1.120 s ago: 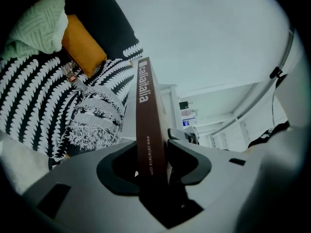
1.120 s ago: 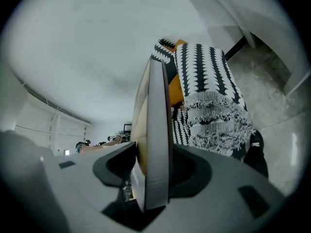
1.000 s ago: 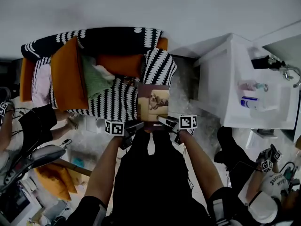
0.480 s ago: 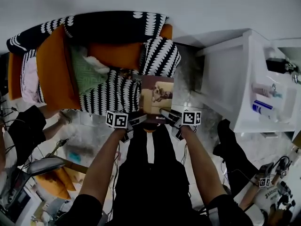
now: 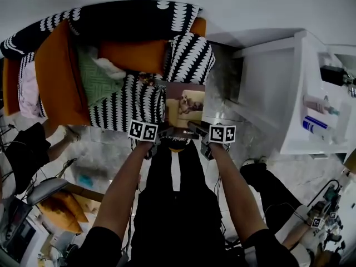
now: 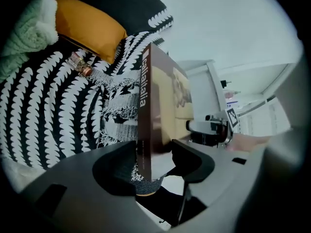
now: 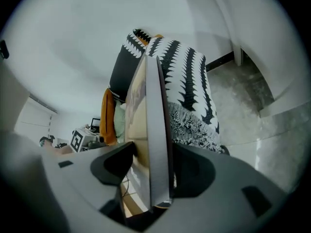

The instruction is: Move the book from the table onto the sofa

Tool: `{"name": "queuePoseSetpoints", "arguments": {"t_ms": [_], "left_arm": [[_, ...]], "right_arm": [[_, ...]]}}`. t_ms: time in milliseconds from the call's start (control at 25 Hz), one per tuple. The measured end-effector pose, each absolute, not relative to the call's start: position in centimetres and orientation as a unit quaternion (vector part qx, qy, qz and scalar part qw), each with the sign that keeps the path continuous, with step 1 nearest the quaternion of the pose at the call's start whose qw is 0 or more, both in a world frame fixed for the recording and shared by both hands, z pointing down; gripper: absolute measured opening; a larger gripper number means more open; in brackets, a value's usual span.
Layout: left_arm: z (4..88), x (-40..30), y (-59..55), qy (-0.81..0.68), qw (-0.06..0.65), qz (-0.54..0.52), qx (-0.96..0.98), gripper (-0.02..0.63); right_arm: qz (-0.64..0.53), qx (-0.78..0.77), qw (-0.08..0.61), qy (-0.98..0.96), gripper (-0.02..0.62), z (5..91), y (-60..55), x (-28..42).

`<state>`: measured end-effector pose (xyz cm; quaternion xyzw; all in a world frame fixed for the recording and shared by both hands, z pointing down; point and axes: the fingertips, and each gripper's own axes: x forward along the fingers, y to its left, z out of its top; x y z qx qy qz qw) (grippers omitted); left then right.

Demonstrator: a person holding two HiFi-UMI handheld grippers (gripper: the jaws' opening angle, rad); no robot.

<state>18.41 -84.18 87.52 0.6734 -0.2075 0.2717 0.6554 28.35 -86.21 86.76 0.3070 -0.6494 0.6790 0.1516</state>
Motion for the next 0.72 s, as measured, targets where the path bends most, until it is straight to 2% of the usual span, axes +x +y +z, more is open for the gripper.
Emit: {"name": "queuePoseSetpoints", "arguments": {"t_ms": [320, 720], "left_arm": [[86.7, 18.6, -82.7, -0.218, 0.642, 0.296, 0.673, 0.230], [85.3, 17.4, -82.0, -0.215, 0.643, 0.290, 0.676, 0.230]], "right_arm": [[0.639, 0.343, 0.203, -0.658, 0.252, 86.4, -86.1, 29.1], [0.617, 0.356, 0.212, -0.669, 0.252, 84.8, -85.9, 30.2]]}}
